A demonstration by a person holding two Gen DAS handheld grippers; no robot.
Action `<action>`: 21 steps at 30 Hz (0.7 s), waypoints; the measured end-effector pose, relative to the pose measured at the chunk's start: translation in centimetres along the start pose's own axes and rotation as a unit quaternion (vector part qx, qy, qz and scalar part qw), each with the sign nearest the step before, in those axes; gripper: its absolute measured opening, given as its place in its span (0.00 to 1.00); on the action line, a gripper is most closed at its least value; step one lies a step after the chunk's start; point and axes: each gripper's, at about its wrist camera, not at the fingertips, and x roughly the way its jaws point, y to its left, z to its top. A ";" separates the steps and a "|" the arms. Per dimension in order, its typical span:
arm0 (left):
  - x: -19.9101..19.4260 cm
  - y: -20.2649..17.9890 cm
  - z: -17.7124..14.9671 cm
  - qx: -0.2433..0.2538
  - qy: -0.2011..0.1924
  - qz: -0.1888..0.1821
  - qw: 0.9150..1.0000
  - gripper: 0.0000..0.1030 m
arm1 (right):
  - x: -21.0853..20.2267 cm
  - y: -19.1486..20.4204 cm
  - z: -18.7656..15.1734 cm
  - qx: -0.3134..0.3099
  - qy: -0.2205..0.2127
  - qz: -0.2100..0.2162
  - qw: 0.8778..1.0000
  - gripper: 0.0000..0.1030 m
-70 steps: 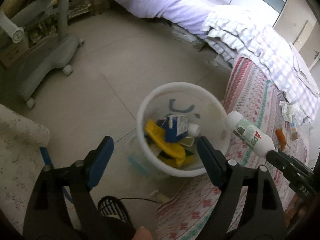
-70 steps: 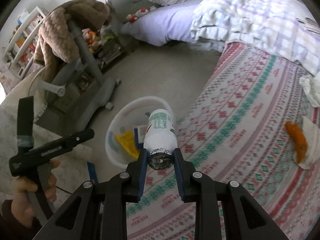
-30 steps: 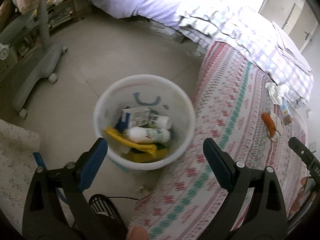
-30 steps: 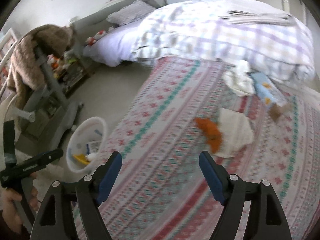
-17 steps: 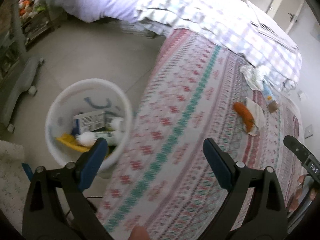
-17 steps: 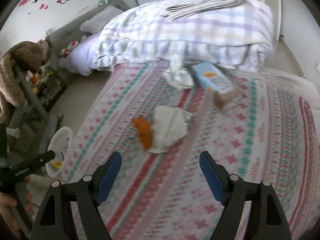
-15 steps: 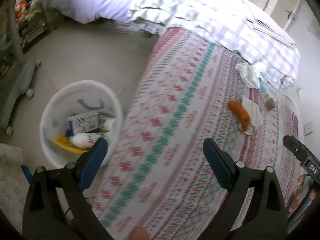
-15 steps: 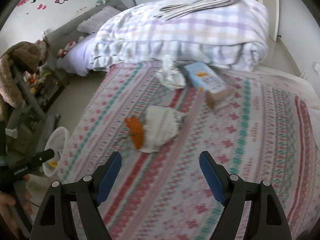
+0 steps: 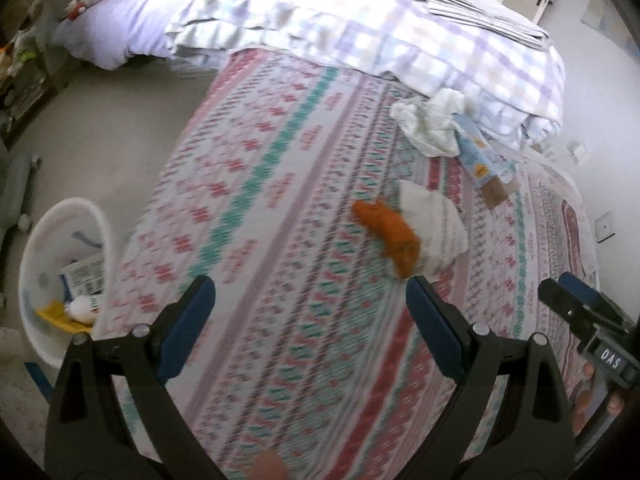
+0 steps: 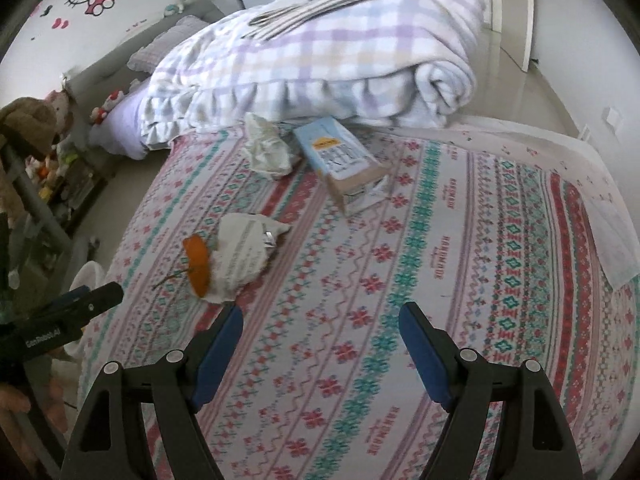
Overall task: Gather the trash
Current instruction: 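Reach to the orange cloth item on the bed and grasp it with the left tool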
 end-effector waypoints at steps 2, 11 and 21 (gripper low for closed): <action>0.9 -0.9 0.1 -0.004 0.005 -0.008 1.000 0.93 | 0.2 -0.5 -0.1 0.004 0.003 -0.002 1.000 0.79; 3.7 -3.6 1.3 -0.022 -0.002 -0.061 0.998 0.73 | 0.6 -2.2 0.0 0.010 0.009 -0.012 1.000 0.79; 5.8 -4.1 1.6 -0.027 0.017 -0.071 0.997 0.24 | 1.6 -2.8 0.2 0.013 0.018 -0.022 0.999 0.79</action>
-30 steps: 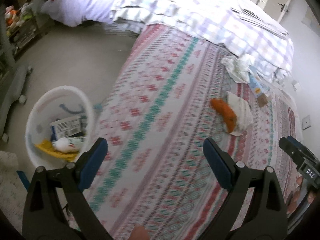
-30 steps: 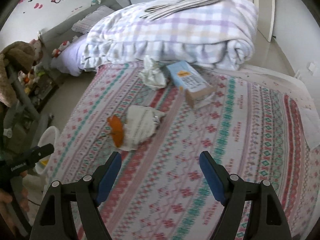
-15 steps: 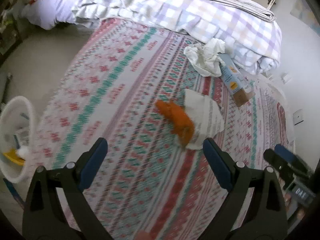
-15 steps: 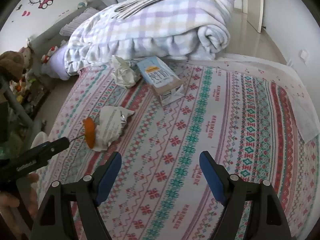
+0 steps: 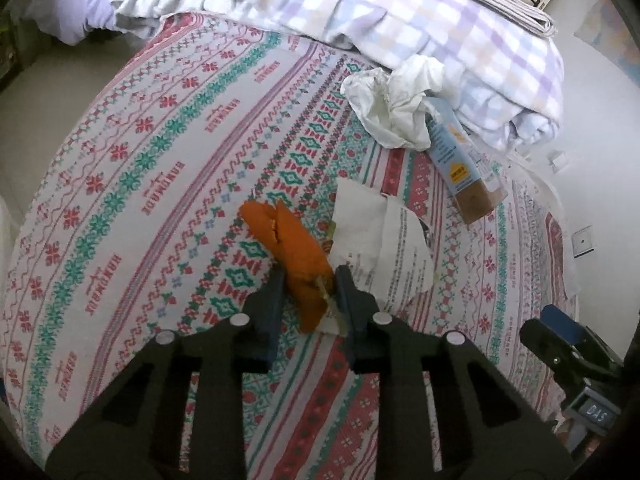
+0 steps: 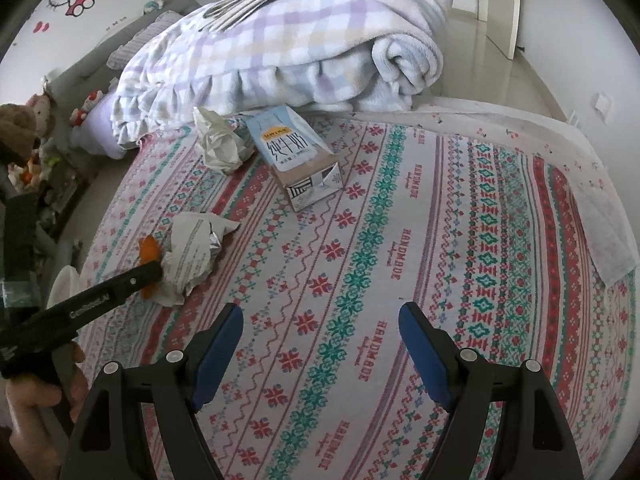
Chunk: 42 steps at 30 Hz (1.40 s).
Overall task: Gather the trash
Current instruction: 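Reach to the orange cloth item on the bed and grasp it with the left tool, then drop the orange item in the wastebasket with the left tool while the right tool grasps the white paper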
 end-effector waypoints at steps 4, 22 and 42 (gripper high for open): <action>-1.5 0.1 0.2 0.002 -0.009 -0.017 1.000 0.23 | 0.3 0.6 0.4 0.001 0.000 0.003 1.000 0.79; -6.4 9.5 1.2 -0.046 -0.045 0.049 0.997 0.23 | 4.9 10.5 2.4 0.009 0.016 0.044 0.999 0.79; -9.5 14.3 0.3 -0.051 -0.048 0.075 0.995 0.23 | 8.8 16.2 1.7 -0.080 0.032 -0.054 0.995 0.67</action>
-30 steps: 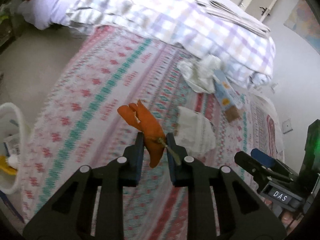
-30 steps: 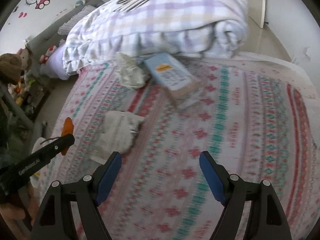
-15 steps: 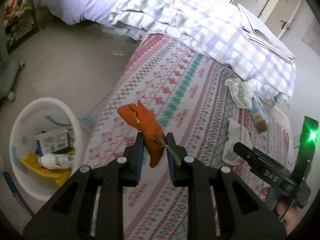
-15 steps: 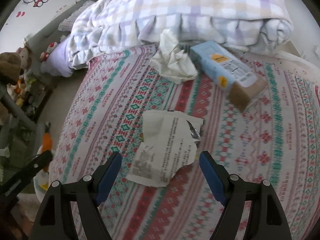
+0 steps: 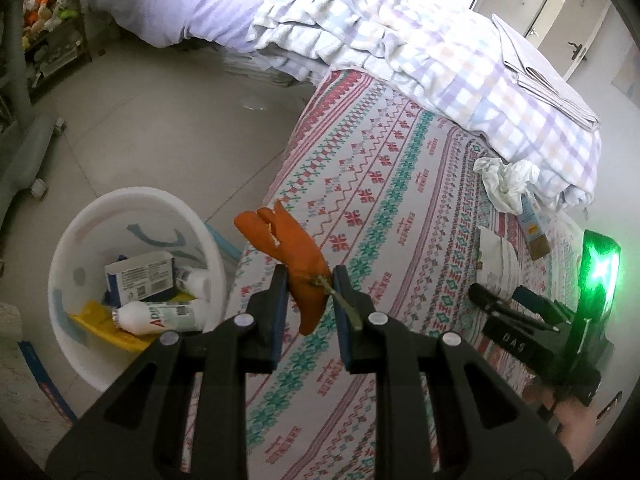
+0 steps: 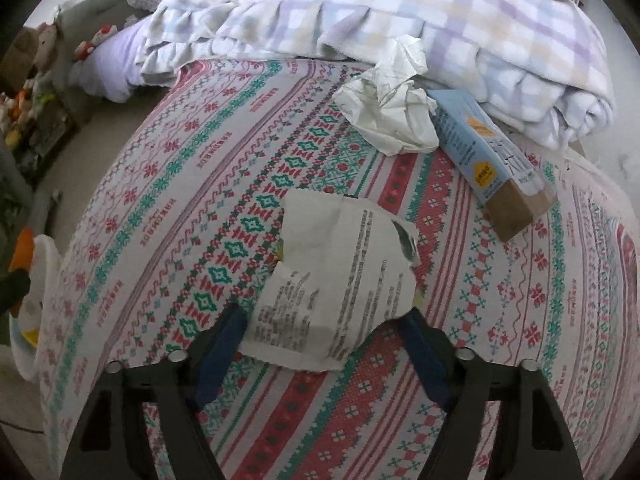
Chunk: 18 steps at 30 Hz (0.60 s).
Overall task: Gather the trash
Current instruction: 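Drop the orange item in the wastebasket with the left tool while the right tool grasps the white paper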
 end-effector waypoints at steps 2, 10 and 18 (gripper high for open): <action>-0.3 0.2 -0.1 0.002 -0.002 0.001 1.000 0.23 | -0.5 -0.3 -0.2 -0.003 -0.001 0.005 1.000 0.57; -1.5 1.0 -0.7 0.006 -0.008 0.001 1.000 0.23 | -2.0 -0.5 -1.1 -0.017 0.002 0.032 0.999 0.52; -3.1 2.7 -1.1 0.002 -0.021 0.003 1.000 0.23 | -5.4 0.4 -2.0 -0.034 -0.021 0.064 0.997 0.52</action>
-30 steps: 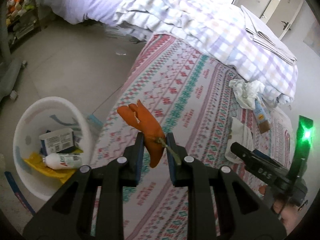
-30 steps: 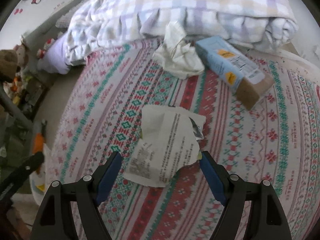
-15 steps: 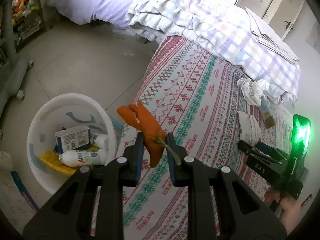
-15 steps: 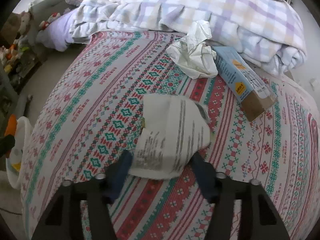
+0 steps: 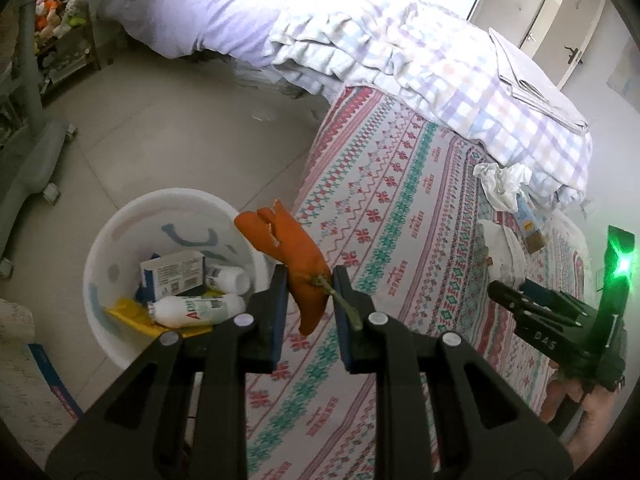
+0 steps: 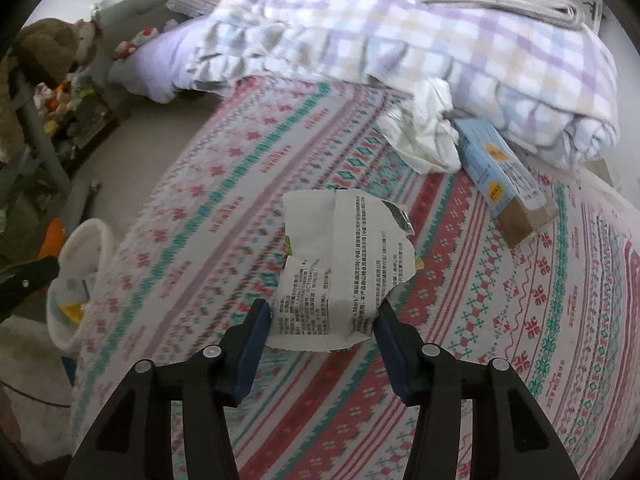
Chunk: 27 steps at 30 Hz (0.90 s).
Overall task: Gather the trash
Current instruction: 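Drop the orange item in the wastebasket with the left tool while the right tool grasps the white paper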
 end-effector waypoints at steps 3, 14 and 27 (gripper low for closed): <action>-0.6 1.0 -0.2 -0.005 -0.004 0.005 1.000 0.23 | -0.7 1.0 -0.1 -0.006 -0.006 0.014 1.000 0.52; -2.2 6.6 -0.8 -0.035 -0.016 0.036 0.999 0.23 | -2.1 7.3 -0.1 -0.049 -0.019 0.065 0.996 0.52; -2.0 10.7 -1.0 -0.046 -0.019 0.077 0.996 0.30 | -0.9 13.9 -0.6 -0.109 -0.016 0.096 0.989 0.52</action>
